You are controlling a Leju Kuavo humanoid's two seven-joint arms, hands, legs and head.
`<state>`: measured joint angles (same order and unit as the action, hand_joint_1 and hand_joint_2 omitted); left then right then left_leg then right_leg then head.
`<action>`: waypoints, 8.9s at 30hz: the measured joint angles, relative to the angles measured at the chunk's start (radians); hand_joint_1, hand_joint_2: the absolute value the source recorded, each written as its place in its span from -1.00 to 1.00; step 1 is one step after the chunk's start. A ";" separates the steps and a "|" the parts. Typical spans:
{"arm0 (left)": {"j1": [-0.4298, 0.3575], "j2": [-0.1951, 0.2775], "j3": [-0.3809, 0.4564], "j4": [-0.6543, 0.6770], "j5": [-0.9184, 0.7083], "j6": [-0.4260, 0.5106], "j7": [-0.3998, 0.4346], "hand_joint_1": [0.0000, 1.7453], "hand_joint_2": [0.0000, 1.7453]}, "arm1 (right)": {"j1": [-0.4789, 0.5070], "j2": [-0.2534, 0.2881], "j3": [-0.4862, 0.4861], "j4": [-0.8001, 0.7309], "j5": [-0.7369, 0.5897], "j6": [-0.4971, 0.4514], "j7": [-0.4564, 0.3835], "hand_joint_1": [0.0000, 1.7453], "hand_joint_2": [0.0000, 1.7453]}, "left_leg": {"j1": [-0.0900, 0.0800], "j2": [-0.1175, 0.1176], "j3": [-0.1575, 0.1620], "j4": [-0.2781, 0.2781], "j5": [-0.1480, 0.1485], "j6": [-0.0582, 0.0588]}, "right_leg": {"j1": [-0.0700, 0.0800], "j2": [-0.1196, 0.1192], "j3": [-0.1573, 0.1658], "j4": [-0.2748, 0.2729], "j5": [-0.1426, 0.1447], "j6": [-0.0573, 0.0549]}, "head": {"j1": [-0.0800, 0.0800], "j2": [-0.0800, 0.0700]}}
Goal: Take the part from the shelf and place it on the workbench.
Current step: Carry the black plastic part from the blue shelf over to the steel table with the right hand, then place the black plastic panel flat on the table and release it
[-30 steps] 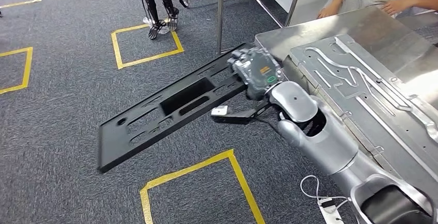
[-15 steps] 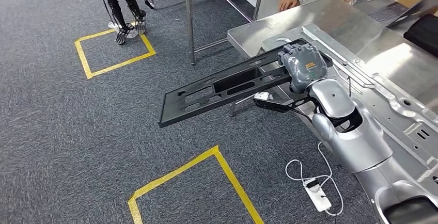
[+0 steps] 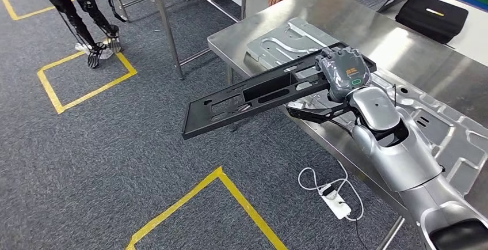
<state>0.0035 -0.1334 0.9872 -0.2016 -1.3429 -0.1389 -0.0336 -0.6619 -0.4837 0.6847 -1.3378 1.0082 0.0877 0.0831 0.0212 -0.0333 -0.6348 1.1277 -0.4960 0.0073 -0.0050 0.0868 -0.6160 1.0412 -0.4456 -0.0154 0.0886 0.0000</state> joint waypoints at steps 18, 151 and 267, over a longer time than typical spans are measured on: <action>-0.003 -0.003 0.001 0.000 0.000 0.000 0.000 -1.00 1.00 | 0.000 -0.008 -0.002 0.007 0.000 0.000 0.000 1.00 1.00 | -0.009 0.133 0.084 -0.107 0.000 0.014 | 0.005 -0.151 -0.007 -0.011 0.011 0.036 | 0.008 0.000; -0.003 0.160 -0.977 -0.550 1.384 -0.122 0.447 -1.00 -1.00 | -0.003 0.425 -0.552 0.686 0.375 -0.269 0.254 -1.00 -1.00 | -0.023 0.034 0.055 -0.099 0.028 0.026 | 0.005 -0.080 0.013 -0.005 -0.007 0.022 | 0.004 0.000; -0.095 0.151 -0.975 -0.467 1.407 -0.053 0.449 -1.00 -1.00 | -0.063 0.327 -0.400 0.677 0.403 -0.034 0.481 -1.00 -1.00 | 0.016 0.042 -0.002 0.097 -0.092 -0.028 | -0.013 -0.085 0.027 -0.026 -0.006 -0.007 | 0.001 0.000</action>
<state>-0.0919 0.0179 0.0125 -0.6682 0.0646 -0.1915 0.4150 -0.7249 -0.1568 0.2846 -0.6613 1.4115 0.0541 0.5642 0.0376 0.0088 -0.6365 1.2248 -0.5883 -0.0209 -0.0177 0.0020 -0.5895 1.0151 -0.4518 -0.0222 0.0896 0.0001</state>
